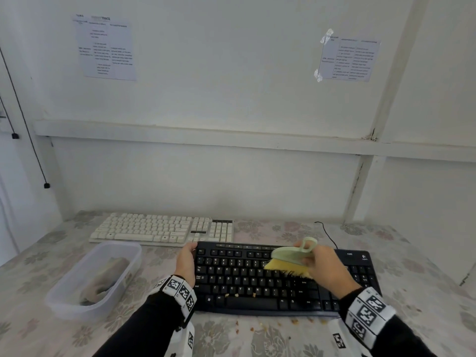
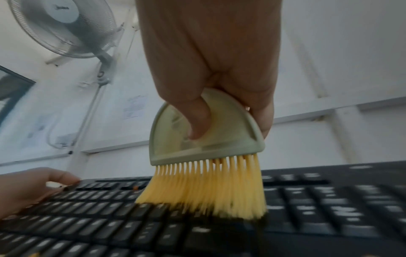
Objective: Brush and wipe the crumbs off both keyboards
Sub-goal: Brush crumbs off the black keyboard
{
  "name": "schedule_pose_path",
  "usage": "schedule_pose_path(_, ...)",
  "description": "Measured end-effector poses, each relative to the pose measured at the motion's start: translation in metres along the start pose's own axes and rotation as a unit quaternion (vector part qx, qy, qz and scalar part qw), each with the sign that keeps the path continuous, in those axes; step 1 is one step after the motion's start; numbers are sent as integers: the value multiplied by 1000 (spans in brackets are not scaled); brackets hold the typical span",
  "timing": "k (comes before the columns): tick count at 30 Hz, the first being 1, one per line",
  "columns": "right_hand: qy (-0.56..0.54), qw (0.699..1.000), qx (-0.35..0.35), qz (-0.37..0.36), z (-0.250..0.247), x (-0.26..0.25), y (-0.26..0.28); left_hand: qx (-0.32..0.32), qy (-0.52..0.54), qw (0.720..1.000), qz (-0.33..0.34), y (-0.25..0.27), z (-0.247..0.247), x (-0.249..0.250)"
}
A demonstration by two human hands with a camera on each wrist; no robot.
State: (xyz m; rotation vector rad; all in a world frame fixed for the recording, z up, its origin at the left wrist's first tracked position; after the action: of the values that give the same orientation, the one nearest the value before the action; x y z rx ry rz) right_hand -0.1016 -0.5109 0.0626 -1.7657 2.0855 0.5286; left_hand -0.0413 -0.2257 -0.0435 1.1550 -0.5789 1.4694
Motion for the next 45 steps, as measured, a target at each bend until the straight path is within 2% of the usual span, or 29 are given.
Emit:
schedule_pose_path(10,48,986,98,126,-65,96,8,1,-14,1000,5,-1,-1,-1)
schedule_pose_path(15,107,968,140,177,-82,103,12,-2,-24,1000,6,0,0,1)
schedule_pose_path(17,113,971,142,156,-82,84,16,1,-24,1000,8,-1,-1,1)
schedule_pose_path(19,80,984,123,96,-75,57,18,1,-26,1000,10,-1,0,1)
schedule_pose_path(21,29,996,75,25,-62,30,17,-1,-24,1000,12,0,0,0)
schedule_pose_path(24,-17,998,24,-48,-35,-6,12,1,-25,1000,19,-1,1,0)
schedule_pose_path(27,-19,996,-15,-90,-4,-29,4,2,-23,999,24,-1,1,1)
schedule_pose_path(30,1,996,-20,-87,8,-29,-4,4,-23,999,23,1,3,1)
schedule_pose_path(34,2,999,7,-48,-10,2,-7,5,-23,999,25,2,4,1)
schedule_pose_path(45,25,992,90,84,-84,138,-2,7,-30,999,36,4,6,2)
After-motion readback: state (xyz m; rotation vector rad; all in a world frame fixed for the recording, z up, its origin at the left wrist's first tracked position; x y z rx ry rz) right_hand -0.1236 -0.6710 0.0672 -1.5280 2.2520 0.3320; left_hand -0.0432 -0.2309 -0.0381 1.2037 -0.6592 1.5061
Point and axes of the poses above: each hand's wrist, its own y-axis away from the middle knuckle, its own z-axis out of the palm, x = y × z, the point moved 5 cm from there along -y, towards the middle knuckle, and after that the axes turned 13 degrees about z, right-handed, at the moved point
